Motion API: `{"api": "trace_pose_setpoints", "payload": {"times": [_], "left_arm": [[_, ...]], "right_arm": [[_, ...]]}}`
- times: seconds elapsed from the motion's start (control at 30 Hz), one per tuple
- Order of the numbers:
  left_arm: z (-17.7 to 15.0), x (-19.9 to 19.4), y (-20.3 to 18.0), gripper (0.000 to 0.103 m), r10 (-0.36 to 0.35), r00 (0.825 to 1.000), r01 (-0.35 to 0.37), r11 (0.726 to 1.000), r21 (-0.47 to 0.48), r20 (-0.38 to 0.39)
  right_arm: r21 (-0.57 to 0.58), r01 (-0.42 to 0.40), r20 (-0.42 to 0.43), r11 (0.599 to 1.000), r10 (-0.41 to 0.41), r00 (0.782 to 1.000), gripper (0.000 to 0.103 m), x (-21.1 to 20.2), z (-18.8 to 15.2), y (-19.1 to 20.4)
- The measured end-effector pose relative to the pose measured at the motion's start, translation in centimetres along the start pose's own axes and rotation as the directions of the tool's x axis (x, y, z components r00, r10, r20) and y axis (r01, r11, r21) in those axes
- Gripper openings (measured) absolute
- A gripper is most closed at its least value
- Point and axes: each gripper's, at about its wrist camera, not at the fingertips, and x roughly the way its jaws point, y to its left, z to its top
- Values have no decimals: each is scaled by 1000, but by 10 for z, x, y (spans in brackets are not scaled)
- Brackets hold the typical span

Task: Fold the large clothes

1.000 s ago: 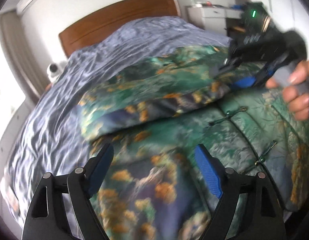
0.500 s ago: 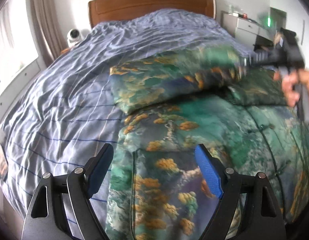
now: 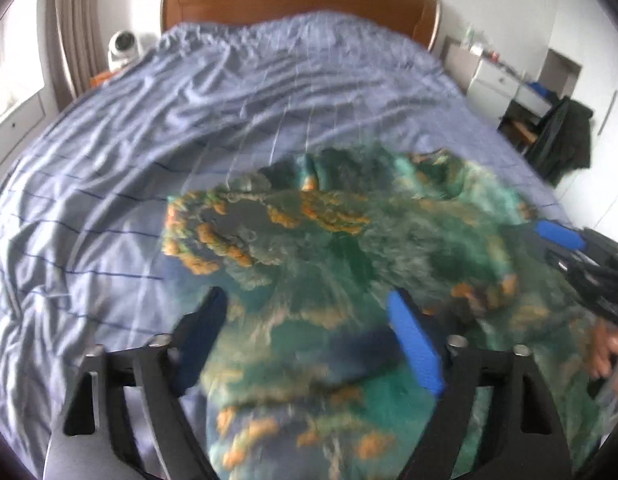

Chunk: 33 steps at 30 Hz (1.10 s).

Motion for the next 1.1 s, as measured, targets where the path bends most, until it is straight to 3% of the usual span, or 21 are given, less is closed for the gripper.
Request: {"api": "trace_pose_setpoints", "payload": {"times": [0.03, 0.1, 0.23, 0.37, 0.5, 0.63, 0.7, 0.77, 0.9, 1.0, 1.03, 1.1], "left_arm": [[-2, 17, 1, 75, 15, 999, -15, 1000, 4, -46], [-12, 45, 2, 72, 46, 992, -45, 999, 11, -116], [-26, 61, -2, 72, 84, 991, -78, 995, 60, -109], [-16, 44, -11, 72, 108, 991, -104, 993, 54, -80], [20, 35, -18, 72, 59, 998, -58, 998, 30, -12], [51, 72, -17, 72, 91, 995, -90, 995, 33, -47], [52, 95, -13, 79, 89, 990, -86, 996, 29, -108], [40, 109, -7, 79, 73, 988, -71, 997, 26, -138], [15, 84, -7, 80, 68, 995, -63, 996, 62, -79], [-7, 33, -3, 81, 51, 999, -50, 994, 100, -13], [-9, 21, -1, 84, 56, 998, -57, 993, 100, 7], [-24, -13, 22, 99, 78, 994, -84, 993, 81, 70]], "right_arm": [[2, -61, -14, 998, 61, 998, 52, 11, 3, 3], [18, -105, -66, 994, 106, 992, 52, 37, 2, 6], [98, -101, -213, 990, 120, 970, 49, 94, -24, -3], [119, -111, -183, 987, 132, 974, 49, 96, -34, -10], [126, -110, -167, 986, 131, 977, 49, 99, -39, -13], [113, -90, -148, 989, 107, 983, 49, 94, -49, -8], [108, -86, -142, 990, 101, 985, 49, 95, -49, -5], [113, -91, -138, 989, 106, 985, 49, 95, -50, -7], [117, -98, -131, 988, 113, 985, 49, 94, -52, -8], [117, -101, -121, 988, 115, 986, 49, 94, -52, -9], [120, -104, -116, 987, 118, 986, 49, 94, -53, -9], [126, -110, -108, 986, 124, 986, 49, 94, -53, -11]]}}
